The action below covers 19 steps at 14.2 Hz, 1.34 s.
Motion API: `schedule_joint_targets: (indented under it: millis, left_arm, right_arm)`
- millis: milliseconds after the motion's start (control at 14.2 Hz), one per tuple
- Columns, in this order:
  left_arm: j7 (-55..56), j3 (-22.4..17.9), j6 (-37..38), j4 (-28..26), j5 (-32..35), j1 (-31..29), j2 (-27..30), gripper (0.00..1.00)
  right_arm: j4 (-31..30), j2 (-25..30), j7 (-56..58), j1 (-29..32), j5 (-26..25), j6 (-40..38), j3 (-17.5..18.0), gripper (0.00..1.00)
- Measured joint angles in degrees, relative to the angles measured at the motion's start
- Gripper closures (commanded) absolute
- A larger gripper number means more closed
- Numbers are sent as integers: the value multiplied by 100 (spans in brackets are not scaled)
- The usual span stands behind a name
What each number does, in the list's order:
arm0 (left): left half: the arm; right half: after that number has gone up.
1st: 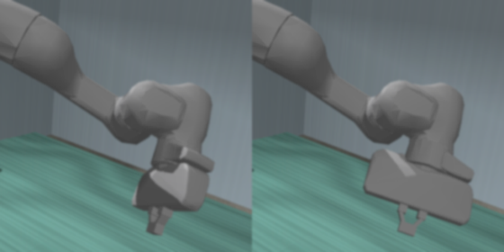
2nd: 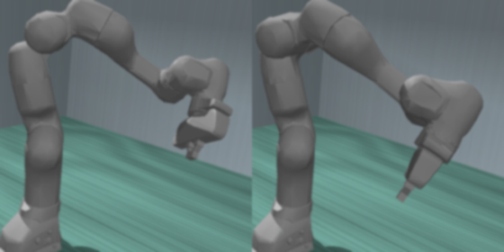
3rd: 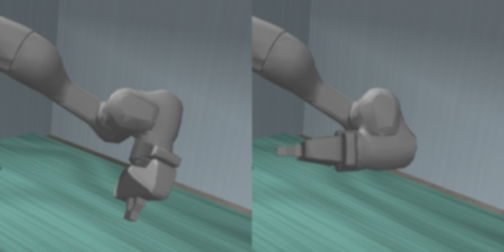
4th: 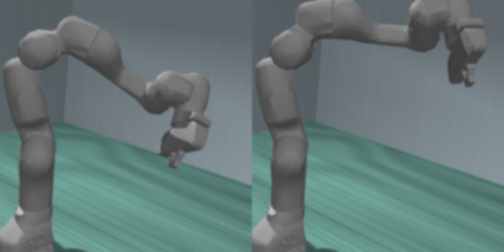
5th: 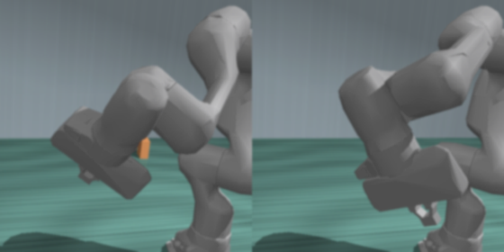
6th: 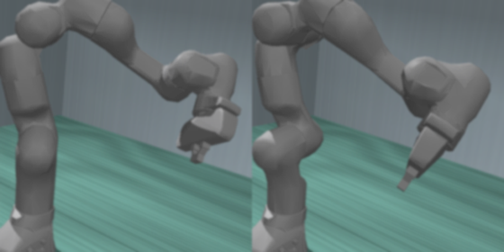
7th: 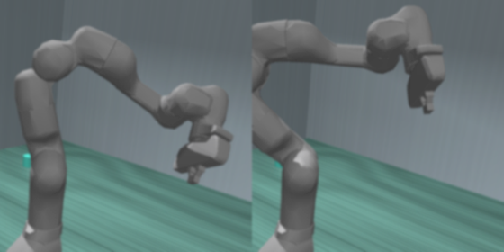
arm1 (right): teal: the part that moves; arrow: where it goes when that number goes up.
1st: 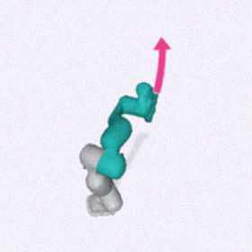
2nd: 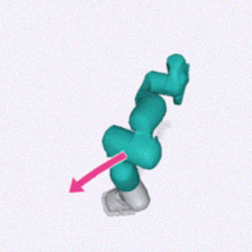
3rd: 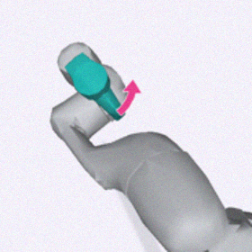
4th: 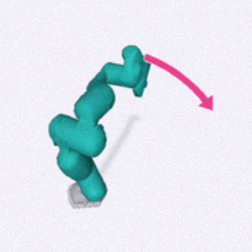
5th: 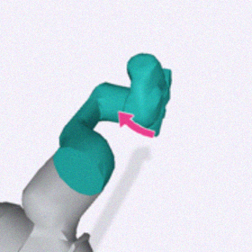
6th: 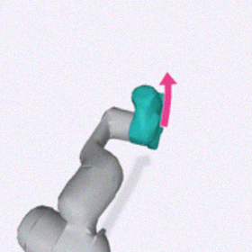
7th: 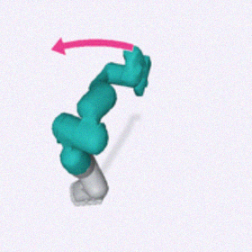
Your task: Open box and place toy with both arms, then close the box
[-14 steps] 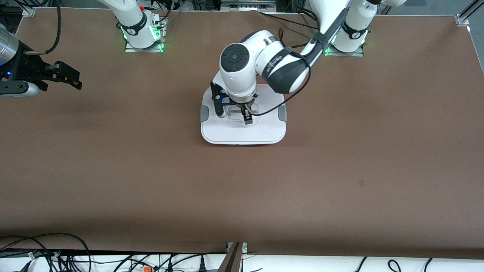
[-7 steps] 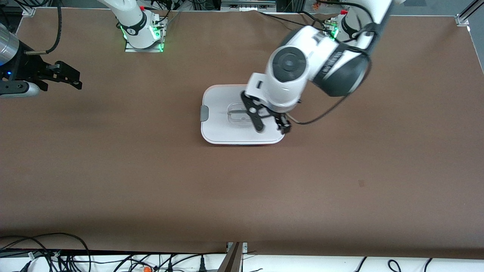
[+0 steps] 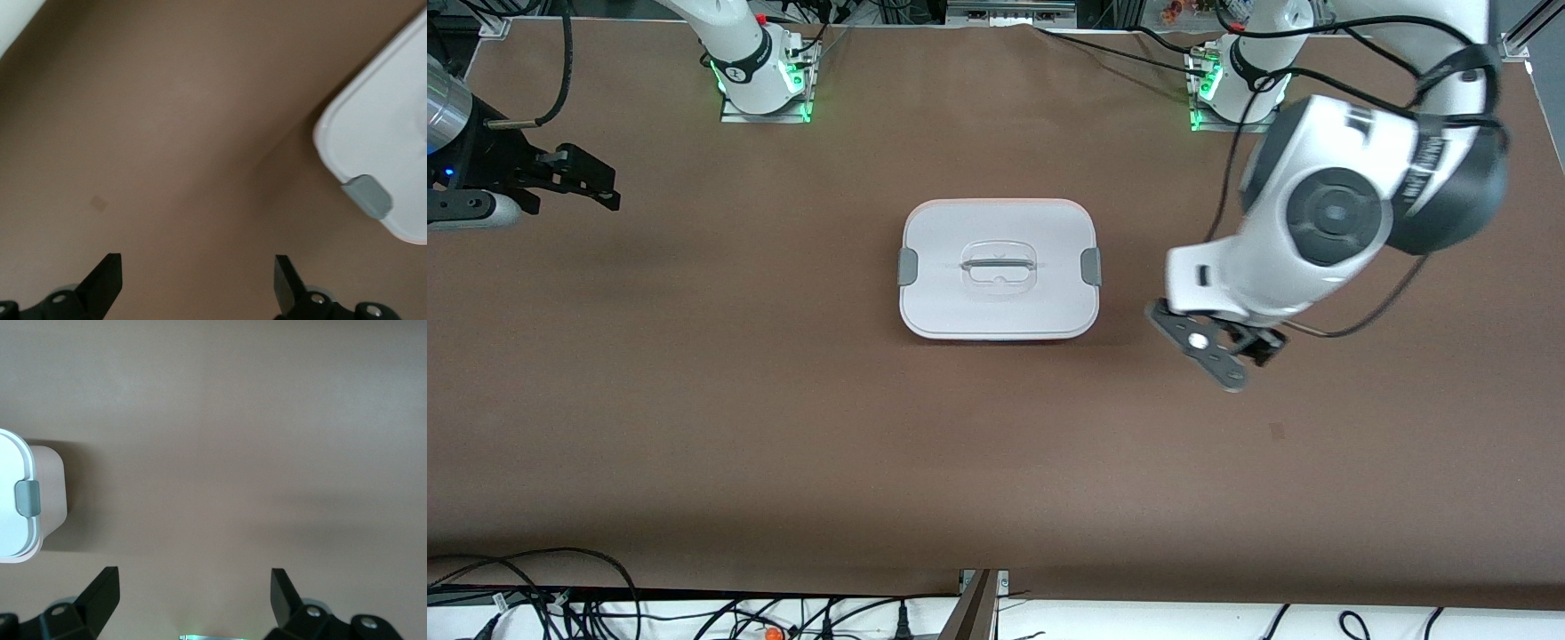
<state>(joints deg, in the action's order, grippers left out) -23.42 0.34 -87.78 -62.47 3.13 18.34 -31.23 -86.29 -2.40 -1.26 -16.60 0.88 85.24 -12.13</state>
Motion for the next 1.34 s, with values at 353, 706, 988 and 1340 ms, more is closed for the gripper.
schedule_joint_targets:
  millis: [353, 706, 988, 1340]
  left_arm:
    - [274, -492, 6, 85, -5, -702, 502, 0]
    - [1471, -542, 51, -515, -15, -1235, 1326, 0]
    - [1904, -552, 93, -1356, -209, -1681, 1970, 0]
    - [2007, -518, 88, -1723, -217, -1767, 2148, 0]
  right_arm:
    - [1, 0, 0, 0, 0, 0, 0, 0]
    - [2, 0, 0, 0, 0, 0, 0, 0]
    - [2, 0, 0, 0, 0, 0, 0, 0]
    - [2, 0, 1, -1, 0, 1, 1, 0]
